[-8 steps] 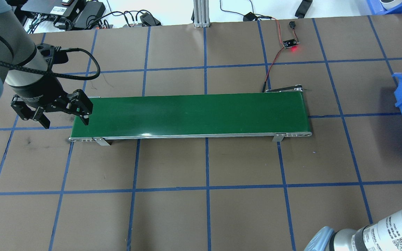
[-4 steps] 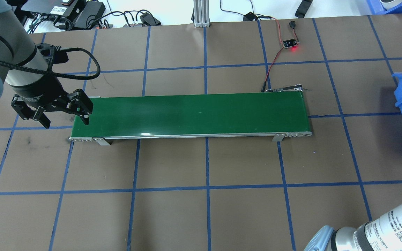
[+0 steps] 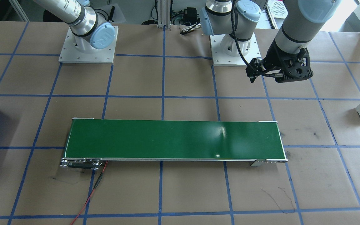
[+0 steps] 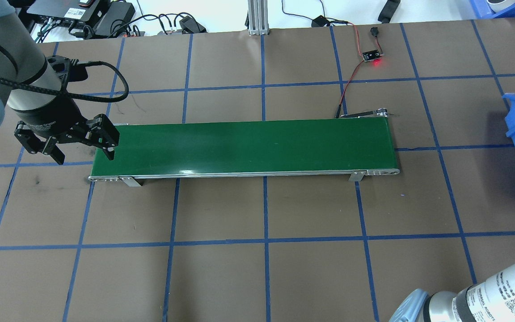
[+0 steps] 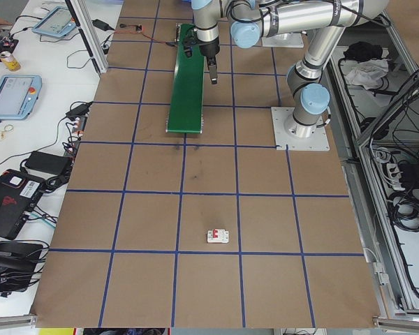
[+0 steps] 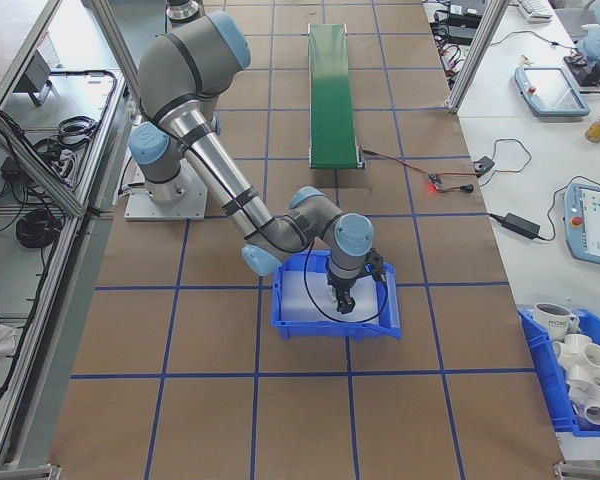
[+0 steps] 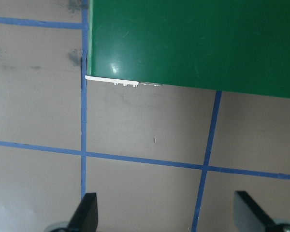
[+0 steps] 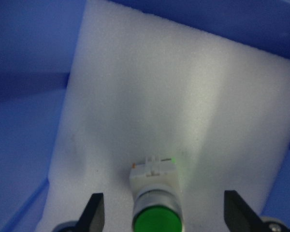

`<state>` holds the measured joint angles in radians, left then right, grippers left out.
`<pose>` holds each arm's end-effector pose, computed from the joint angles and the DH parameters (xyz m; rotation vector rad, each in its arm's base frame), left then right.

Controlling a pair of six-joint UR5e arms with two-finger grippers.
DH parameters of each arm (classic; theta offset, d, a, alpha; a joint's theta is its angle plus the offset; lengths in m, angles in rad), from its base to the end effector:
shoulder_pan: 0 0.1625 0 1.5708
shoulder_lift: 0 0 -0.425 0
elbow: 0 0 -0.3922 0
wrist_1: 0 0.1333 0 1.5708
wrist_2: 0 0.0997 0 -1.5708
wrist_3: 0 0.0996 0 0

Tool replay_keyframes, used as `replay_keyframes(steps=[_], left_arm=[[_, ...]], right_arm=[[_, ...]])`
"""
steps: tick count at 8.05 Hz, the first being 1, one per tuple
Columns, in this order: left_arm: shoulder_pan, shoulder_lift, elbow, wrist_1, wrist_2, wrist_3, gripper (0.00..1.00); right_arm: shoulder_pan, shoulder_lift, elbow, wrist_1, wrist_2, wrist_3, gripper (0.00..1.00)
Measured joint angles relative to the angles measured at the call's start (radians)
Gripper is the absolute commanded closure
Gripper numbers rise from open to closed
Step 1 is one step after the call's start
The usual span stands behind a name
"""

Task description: Move button from left to right

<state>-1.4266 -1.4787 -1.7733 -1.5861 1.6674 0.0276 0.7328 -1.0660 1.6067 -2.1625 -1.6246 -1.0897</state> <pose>-0.0596 -0.4504 0.4316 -0.1684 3.0448 0.2039 -0.3949 -0.5275 0.2384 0.3831 -3.0449 -0.0232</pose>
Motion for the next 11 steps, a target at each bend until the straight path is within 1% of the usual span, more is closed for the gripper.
replay_keyframes(steps=[1, 3, 4, 5, 7, 8, 9, 11], left_arm=[[0.0, 0.0, 0.0, 0.0, 0.0, 0.0, 0.0], [0.0, 0.0, 0.0, 0.0, 0.0, 0.0, 0.0], [0.0, 0.0, 0.0, 0.0, 0.0, 0.0, 0.0], [0.0, 0.0, 0.0, 0.0, 0.0, 0.0, 0.0], [0.0, 0.0, 0.001, 0.0, 0.0, 0.0, 0.0], [0.0, 0.0, 0.001, 0.0, 0.0, 0.0, 0.0], [0.0, 0.0, 0.0, 0.0, 0.0, 0.0, 0.0], [0.0, 0.0, 0.0, 0.001, 0.0, 0.0, 0.0]], right_arm=[[0.0, -0.038, 0.0, 0.007, 0.0, 0.0, 0.0], [0.0, -0.144, 0.002, 0.025, 0.001, 0.001, 0.0], [0.007, -0.201, 0.006, 0.061, 0.002, 0.008, 0.0], [0.026, -0.259, 0.009, 0.127, 0.003, 0.036, 0.0], [0.138, -0.385, 0.01, 0.282, -0.006, 0.192, 0.0], [0.217, -0.43, 0.003, 0.339, -0.01, 0.257, 0.0], [0.304, -0.465, -0.003, 0.377, -0.013, 0.325, 0.0], [0.492, -0.512, -0.008, 0.42, -0.024, 0.522, 0.0]])
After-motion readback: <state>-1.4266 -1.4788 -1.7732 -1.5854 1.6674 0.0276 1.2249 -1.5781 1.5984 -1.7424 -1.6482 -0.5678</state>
